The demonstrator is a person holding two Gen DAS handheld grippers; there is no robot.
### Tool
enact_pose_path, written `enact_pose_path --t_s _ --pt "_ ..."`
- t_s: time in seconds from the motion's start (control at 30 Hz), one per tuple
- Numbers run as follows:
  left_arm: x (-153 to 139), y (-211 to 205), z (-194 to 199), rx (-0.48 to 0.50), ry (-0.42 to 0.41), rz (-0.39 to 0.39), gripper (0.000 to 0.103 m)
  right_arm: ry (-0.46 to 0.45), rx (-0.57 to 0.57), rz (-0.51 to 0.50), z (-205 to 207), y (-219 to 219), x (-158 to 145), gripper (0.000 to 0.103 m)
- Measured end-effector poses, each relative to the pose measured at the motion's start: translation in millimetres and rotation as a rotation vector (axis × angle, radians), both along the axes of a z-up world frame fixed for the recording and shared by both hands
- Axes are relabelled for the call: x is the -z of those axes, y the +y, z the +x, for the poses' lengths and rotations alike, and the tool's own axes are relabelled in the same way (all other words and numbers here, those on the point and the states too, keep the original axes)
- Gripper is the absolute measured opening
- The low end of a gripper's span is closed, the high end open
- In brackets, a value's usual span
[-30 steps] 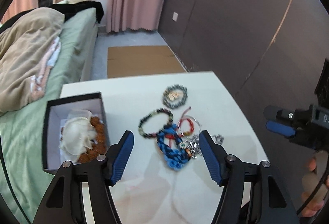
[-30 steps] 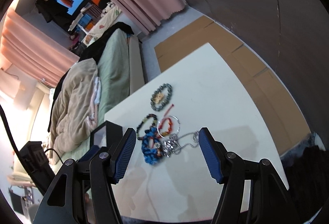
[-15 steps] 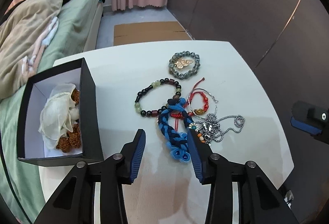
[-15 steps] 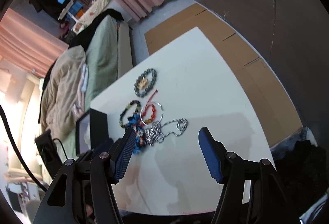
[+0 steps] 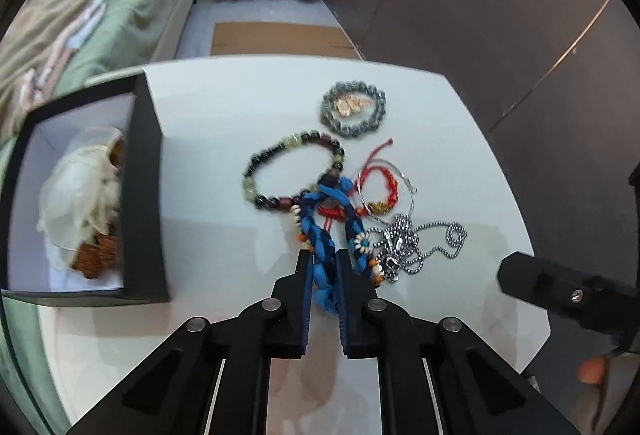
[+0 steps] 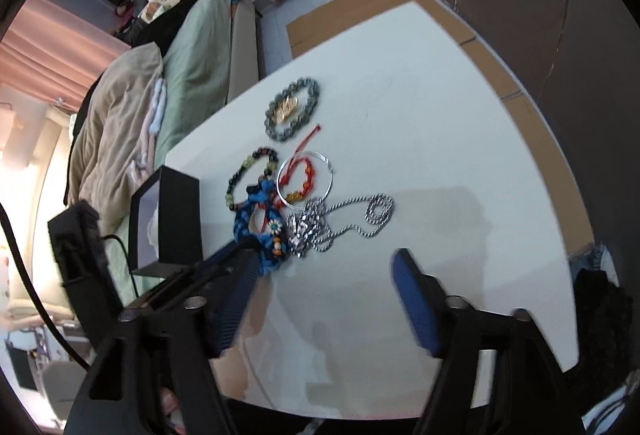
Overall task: Organize jewelry
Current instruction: 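Grasp the blue braided bracelet with the left gripper, then drop blue bracelet in box with left gripper while right grasps silver necklace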
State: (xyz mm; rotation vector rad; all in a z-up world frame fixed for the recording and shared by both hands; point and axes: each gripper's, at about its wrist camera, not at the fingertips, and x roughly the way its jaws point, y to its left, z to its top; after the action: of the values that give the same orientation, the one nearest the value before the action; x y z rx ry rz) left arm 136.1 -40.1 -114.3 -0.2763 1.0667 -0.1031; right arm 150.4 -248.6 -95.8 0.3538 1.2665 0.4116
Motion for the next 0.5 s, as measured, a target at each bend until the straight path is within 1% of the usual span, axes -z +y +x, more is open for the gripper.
enact_pose_path --t_s 0.17,0.3,0.5 --pt "-23.5 12.8 -8.7 -0.025 -0.07 -0.015 0.011 -0.013 0.007 -0.026 0.3 6.4 -0.3 0.084" --pt "-39.0 28.0 -15.8 -0.058 -0.116 -0.049 0.011 -0.019 -0.012 -0.052 2.1 15.4 -0.1 0.084" --pt "-60.5 54.4 -28.8 -0.096 -0.193 -0.088 0.011 -0.031 -0.044 -0.132 3.9 34.5 6.0 0.083"
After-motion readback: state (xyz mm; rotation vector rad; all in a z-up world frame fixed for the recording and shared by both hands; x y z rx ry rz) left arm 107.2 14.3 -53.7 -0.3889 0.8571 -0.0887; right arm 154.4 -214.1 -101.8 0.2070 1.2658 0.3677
